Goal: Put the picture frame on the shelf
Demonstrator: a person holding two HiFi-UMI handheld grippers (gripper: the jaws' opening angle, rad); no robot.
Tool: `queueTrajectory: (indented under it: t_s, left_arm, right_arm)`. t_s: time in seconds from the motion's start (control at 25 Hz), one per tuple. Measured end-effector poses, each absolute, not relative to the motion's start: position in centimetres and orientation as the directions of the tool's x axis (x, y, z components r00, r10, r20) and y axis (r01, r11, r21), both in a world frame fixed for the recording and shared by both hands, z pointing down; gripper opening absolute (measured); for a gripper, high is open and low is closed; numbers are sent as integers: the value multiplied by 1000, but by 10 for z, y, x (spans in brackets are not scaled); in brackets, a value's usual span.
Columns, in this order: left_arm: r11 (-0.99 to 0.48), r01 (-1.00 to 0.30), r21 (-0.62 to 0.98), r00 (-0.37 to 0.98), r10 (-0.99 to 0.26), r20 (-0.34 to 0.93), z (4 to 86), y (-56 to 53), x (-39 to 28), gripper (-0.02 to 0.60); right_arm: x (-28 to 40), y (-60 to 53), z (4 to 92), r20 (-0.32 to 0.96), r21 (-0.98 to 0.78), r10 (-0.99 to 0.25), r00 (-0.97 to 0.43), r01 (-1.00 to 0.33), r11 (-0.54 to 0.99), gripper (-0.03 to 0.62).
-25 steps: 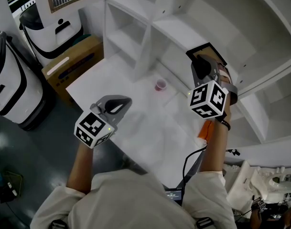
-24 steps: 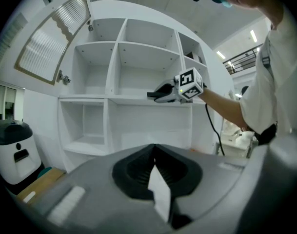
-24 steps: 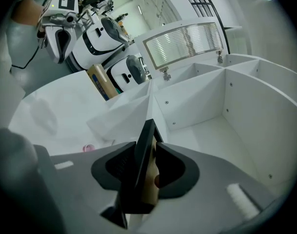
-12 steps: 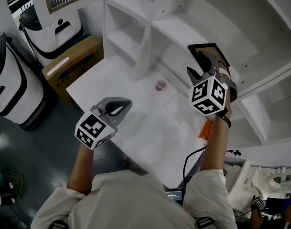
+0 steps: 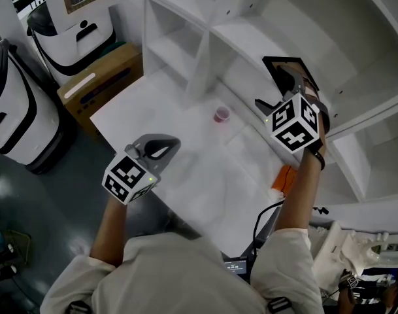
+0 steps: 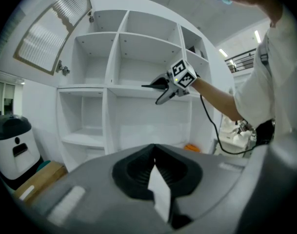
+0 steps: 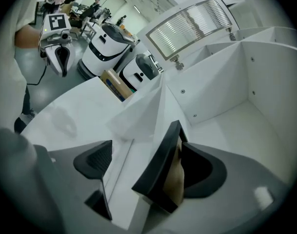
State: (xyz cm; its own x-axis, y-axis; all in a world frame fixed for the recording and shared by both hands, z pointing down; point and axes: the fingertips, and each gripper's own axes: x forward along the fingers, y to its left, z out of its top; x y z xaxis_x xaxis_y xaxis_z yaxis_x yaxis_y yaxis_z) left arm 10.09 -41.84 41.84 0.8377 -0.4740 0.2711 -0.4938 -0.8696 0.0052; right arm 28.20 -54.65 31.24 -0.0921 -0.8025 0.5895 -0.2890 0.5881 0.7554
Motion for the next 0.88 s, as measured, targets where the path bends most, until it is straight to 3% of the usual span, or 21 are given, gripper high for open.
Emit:
queueTrajectory:
  t_s: [0.32, 0.68, 0.88]
  left_arm:
    - [-875, -484, 6, 843, -465, 271, 417, -417, 103, 3]
    - [-866, -499, 7, 837, -480, 262, 415, -409, 90, 3]
    - [-871, -491, -2, 843, -476, 252, 410, -396, 87, 3]
  right_arm:
    - [278, -557, 315, 617, 746, -786, -51, -279, 604, 478]
    - [273, -548, 283, 451, 823, -889, -81, -349, 449, 506]
    - [274, -520, 279, 425, 828, -903, -62, -376, 415, 506]
